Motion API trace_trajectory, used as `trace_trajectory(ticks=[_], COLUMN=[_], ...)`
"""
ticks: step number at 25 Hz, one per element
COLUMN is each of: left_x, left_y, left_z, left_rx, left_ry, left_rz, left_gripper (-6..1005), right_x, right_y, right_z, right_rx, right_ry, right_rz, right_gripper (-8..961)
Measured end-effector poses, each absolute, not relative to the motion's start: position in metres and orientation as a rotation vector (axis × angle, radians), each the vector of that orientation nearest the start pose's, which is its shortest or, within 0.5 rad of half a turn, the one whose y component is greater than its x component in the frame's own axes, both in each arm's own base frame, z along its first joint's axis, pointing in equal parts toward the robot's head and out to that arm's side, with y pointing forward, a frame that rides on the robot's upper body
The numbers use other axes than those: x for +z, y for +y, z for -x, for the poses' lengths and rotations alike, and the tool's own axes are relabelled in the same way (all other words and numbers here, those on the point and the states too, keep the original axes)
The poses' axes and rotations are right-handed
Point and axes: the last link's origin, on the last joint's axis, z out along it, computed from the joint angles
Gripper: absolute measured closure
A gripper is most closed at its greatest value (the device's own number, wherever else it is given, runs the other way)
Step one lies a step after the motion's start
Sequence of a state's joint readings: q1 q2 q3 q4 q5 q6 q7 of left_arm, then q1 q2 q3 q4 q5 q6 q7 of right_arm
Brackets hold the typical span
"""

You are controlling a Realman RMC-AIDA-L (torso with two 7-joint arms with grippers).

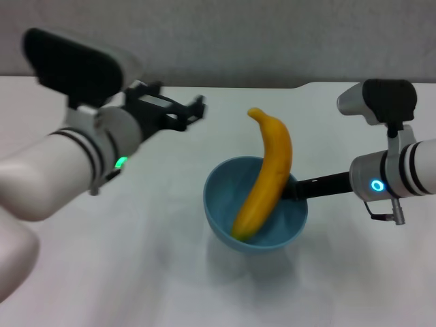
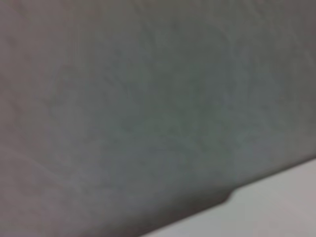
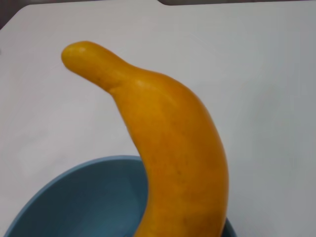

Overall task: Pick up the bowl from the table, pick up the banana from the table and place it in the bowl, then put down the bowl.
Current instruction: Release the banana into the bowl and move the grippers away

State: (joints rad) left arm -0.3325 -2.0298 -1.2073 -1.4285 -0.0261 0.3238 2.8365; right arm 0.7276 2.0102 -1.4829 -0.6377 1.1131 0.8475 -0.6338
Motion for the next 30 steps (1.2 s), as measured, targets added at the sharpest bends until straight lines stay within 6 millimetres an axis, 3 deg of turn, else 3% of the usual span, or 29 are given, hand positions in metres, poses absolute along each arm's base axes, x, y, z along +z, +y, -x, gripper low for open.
trace_trajectory(ticks=[5,11,24,30], left_x=[-0.006,0.001,-0.003,-0.005], left_y=[0.393,0.397,0.403,0.404], left_z=[0.183,0.219,0.256,0.257], left_rx=[-0.457,-0.551,-0.559,-0.552], left_ry=[-0.561,-0.528,-0.521,-0.53], left_rz=[1.917,1.856,1.834,1.838], left_gripper=[207,208,212,212], right_x=[-0.058,-0.059,-0.073,-0.077], right_y=[0.41,0.414,0.412,0.407], right_z=[-0.236,-0.238,-0.24,-0.244], right_rx=[0.083,0.089,0.031,0.042], right_ry=[1.366,1.387,1.408,1.424], right_rz=[2.317,2.289,2.3,2.313], right_gripper=[921,920,920,921])
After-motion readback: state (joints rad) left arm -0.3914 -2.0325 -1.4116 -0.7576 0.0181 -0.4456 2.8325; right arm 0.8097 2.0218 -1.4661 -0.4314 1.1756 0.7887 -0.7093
